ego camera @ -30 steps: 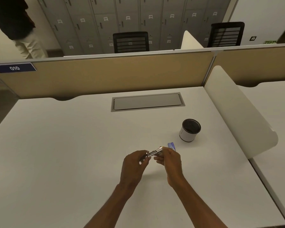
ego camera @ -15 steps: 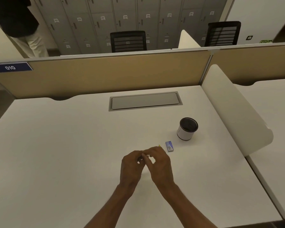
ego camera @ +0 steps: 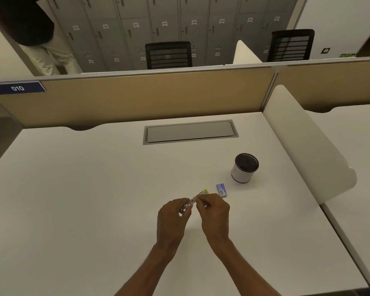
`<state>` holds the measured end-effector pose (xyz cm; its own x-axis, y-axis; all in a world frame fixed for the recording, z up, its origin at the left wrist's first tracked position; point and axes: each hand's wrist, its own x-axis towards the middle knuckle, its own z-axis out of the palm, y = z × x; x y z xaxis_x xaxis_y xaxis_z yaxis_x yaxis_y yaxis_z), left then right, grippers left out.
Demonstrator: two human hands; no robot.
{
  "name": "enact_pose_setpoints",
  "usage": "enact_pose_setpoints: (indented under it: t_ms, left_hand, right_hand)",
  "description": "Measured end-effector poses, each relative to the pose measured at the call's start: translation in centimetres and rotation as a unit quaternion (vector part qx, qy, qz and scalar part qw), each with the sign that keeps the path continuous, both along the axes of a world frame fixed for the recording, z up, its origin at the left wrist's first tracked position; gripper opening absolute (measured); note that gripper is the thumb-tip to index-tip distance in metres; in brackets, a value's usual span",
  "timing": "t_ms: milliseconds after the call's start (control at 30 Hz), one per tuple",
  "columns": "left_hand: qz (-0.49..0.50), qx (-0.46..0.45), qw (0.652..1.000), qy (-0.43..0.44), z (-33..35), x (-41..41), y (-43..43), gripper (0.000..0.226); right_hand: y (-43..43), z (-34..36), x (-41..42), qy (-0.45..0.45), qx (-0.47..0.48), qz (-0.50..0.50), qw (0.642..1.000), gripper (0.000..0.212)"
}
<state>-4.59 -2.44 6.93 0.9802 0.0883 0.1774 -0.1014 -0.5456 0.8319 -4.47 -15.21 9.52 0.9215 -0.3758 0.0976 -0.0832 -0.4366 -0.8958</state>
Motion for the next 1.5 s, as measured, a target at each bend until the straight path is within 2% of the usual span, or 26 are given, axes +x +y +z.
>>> enact_pose_setpoints:
  t_ms: [133, 233, 300, 367, 433, 500, 667, 900, 1033, 1167, 1333, 1500]
  left_hand:
    - [-0.003, 0.004, 1.0, 0.002, 0.0, -0.2, 0.0, 0.014]
    - [-0.001, 0.013, 1.0, -0.004, 0.1, -0.1, 0.0, 0.015]
    - [0.0, 0.003, 1.0, 0.004, 0.2, -0.1, 0.0, 0.015]
    - [-0.009, -0.02, 0.999, 0.025, 0.2, 0.0, 0.0, 0.015]
    - [-0.026, -0.03, 0.998, 0.046, 0.2, 0.1, 0.0, 0.014]
    - [-0.047, -0.018, 0.996, 0.067, 0.3, 0.3, 0.2, 0.017]
    - [-0.075, 0.034, 0.991, 0.101, 0.0, 0.7, 1.4, 0.04]
    - [-0.077, 0.016, 0.994, 0.07, 0.4, 1.0, 2.5, 0.036]
    - [-0.075, -0.021, 0.996, 0.043, 1.4, 1.1, 2.2, 0.031]
    - [-0.081, -0.055, 0.994, 0.048, 2.8, 1.2, 1.2, 0.026]
    - [-0.107, -0.094, 0.989, 0.029, 4.4, 1.8, 0.0, 0.008]
    - [-0.103, -0.103, 0.987, 0.062, 4.5, 2.8, -0.2, 0.008]
  right_hand:
    - [0.1, 0.6, 0.3, 0.024, 0.05, -0.03, 0.998, 0.008]
    - [-0.1, 1.0, 0.6, 0.068, 0.143, -0.09, 0.983, 0.028]
    - [-0.4, 1.2, 0.9, 0.125, 0.289, -0.084, 0.945, 0.038]
    - [-0.8, 1.2, 1.0, 0.138, 0.444, -0.051, 0.884, 0.038]
    - [-1.1, 1.3, 1.0, 0.143, 0.483, -0.043, 0.863, 0.036]
    - [-1.3, 1.5, 1.1, 0.142, 0.485, -0.052, 0.861, 0.034]
    - [-2.0, 1.1, 1.9, 0.113, 0.47, -0.094, 0.87, 0.039]
    - [-3.1, 0.4, 2.2, 0.099, 0.447, -0.138, 0.878, 0.039]
    - [-3.3, 0.0, 2.2, 0.102, 0.412, -0.138, 0.895, 0.039]
    - [-3.1, -0.4, 2.1, 0.111, 0.364, -0.099, 0.919, 0.042]
    - [-2.5, 0.3, 1.6, 0.106, 0.301, -0.029, 0.947, 0.031]
    - [-1.8, 0.8, 1.3, 0.097, 0.238, 0.015, 0.966, 0.035]
